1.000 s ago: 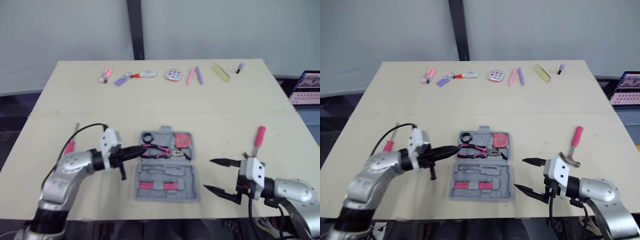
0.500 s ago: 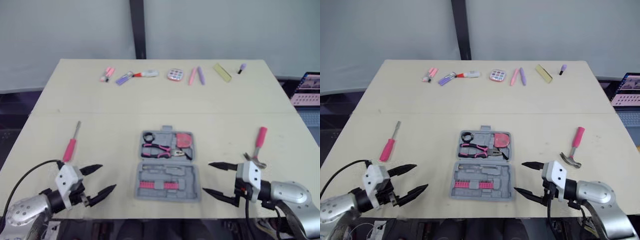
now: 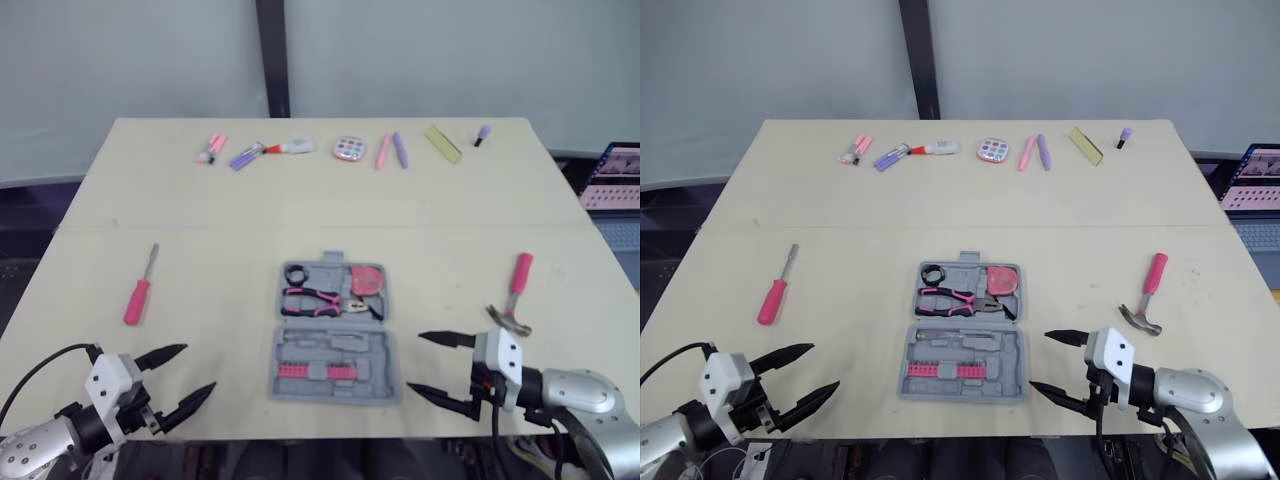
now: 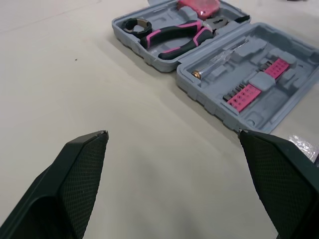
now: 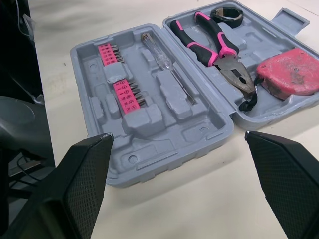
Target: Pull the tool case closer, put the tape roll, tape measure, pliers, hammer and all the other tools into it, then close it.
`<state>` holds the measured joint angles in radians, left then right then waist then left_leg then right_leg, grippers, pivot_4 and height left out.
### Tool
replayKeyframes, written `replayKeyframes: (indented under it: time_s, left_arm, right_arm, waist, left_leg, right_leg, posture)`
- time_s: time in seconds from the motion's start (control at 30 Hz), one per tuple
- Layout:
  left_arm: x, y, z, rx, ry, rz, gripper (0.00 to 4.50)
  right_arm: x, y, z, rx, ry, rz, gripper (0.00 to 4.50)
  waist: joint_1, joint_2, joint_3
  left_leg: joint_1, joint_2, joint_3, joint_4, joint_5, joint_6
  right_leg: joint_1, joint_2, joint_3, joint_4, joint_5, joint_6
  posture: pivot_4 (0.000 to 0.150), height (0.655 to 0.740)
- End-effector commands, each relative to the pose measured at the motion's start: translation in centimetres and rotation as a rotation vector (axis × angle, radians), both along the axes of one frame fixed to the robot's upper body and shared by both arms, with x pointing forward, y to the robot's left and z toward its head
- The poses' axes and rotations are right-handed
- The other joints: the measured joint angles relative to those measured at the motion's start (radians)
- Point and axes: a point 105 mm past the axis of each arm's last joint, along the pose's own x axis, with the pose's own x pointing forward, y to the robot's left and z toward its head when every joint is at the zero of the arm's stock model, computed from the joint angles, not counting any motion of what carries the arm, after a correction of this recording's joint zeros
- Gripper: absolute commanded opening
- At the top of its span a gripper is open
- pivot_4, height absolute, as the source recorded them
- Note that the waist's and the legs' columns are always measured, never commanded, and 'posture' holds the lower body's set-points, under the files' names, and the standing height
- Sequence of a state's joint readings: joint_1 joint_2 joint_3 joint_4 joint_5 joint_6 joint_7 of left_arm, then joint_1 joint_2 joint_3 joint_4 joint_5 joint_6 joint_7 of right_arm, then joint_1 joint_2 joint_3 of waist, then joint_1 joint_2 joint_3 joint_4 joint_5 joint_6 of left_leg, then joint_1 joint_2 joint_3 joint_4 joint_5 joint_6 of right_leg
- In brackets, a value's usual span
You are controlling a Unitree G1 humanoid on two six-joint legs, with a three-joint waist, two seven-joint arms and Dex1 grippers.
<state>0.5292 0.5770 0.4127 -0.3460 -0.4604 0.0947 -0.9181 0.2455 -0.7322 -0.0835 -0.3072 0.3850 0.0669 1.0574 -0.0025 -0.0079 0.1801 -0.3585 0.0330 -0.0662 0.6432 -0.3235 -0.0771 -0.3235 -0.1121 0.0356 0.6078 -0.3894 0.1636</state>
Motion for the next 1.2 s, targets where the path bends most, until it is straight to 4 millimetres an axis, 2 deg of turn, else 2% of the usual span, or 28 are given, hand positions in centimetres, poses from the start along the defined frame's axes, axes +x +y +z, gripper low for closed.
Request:
replayKeyframes:
  time_s: [0.03,0.13,0.23,0.5,0.57,0.7,0.8,0.9,1.1,1.2]
  left_arm:
    - [-0.1,-1.9,2.5,-0.056,-0.03,-0.113,4.48]
    - [-0.4,-3.8,4.0,-0.041,-0.036,-0.247,4.48]
    - [-0.7,-5.3,4.6,0.01,-0.064,-0.377,4.48]
    - [-0.1,-6.4,4.7,0.024,-0.101,-0.447,4.48]
    - [0.0,-6.5,4.7,0.022,-0.103,-0.448,4.48]
    - [0.2,-6.9,4.8,0.009,-0.113,-0.467,4.48]
    - [0.4,-7.2,4.8,0.007,-0.11,-0.485,4.48]
    - [0.5,-7.5,4.8,0.008,-0.109,-0.502,4.48]
    - [1.0,-7.8,5.0,0.01,-0.119,-0.507,4.48]
    - [1.2,-7.9,5.1,0.012,-0.122,-0.505,4.48]
  right_arm:
    - [0.0,-0.2,1.0,0.008,-0.028,-0.002,4.5]
    - [0.0,-0.4,1.2,0.007,-0.027,-0.009,4.5]
    - [0.0,-0.6,1.5,0.004,-0.031,-0.034,4.5]
    - [0.3,-1.2,2.4,0.025,-0.031,-0.148,4.5]
    - [0.9,-2.2,3.2,0.031,-0.044,-0.227,4.5]
    - [3.3,-6.5,5.6,0.044,-0.084,-0.511,4.5]
    - [4.6,-8.6,6.5,0.059,-0.067,-0.662,4.5]
    - [5.2,-9.7,6.5,0.077,-0.009,-0.773,4.5]
    - [6.5,-11.1,4.7,0.056,0.197,-0.916,4.5]
    - [7.7,-12.8,4.1,0.101,0.281,-1.066,4.5]
  waist:
    - [0.0,0.0,0.0]
    - [0.001,0.0,0.0]
    - [0.001,0.001,0.0]
    - [-0.001,0.001,0.0]
    - [0.0,0.001,0.0]
    - [0.0,0.001,0.001]
    - [0.0,0.001,0.001]
    - [0.0,0.002,0.001]
    - [0.0,0.002,0.001]
    - [-0.004,0.003,0.0]
  left_leg:
    - [0.0,0.0,0.0,0.0,0.0,0.0]
    - [0.0,0.0,0.0,0.0,0.0,0.0]
    - [0.0,0.0,0.0,0.0,0.0,0.0]
    - [-0.001,0.0,0.0,-0.002,0.0,0.0]
    - [-0.001,0.0,0.0,-0.002,0.0,0.0]
    - [-0.001,0.0,0.0,-0.001,0.0,0.0]
    - [0.0,0.0,0.0,-0.001,0.0,0.0]
    - [-0.001,0.0,0.0,-0.002,0.0,0.0]
    - [-0.003,0.0,0.0,-0.003,0.0,0.0]
    - [-0.006,0.0,0.0,-0.002,0.001,0.0]
  right_leg:
    - [0.0,0.0,0.0,0.0,0.0,0.0]
    - [0.0,0.0,0.0,0.0,0.0,0.0]
    - [0.0,0.0,0.0,0.0,0.0,0.0]
    - [0.0,0.0,0.0,-0.002,0.0,0.0]
    - [0.0,0.0,0.0,-0.002,0.0,0.0]
    - [0.0,0.0,0.0,-0.002,0.0,0.0]
    - [0.0,0.001,0.0,-0.002,0.0,0.0]
    - [-0.001,0.0,0.0,-0.002,0.0,0.0]
    - [-0.003,0.0,0.0,-0.002,0.0,0.0]
    - [-0.006,0.0,0.0,-0.001,0.001,0.001]
  posture:
    - [0.15,0.74]
    - [0.15,0.74]
    - [0.15,0.74]
    - [0.15,0.74]
    - [0.15,0.74]
    - [0.15,0.74]
    - [0.15,0.74]
    - [0.15,0.74]
    - [0.15,0.74]
    - [0.15,0.74]
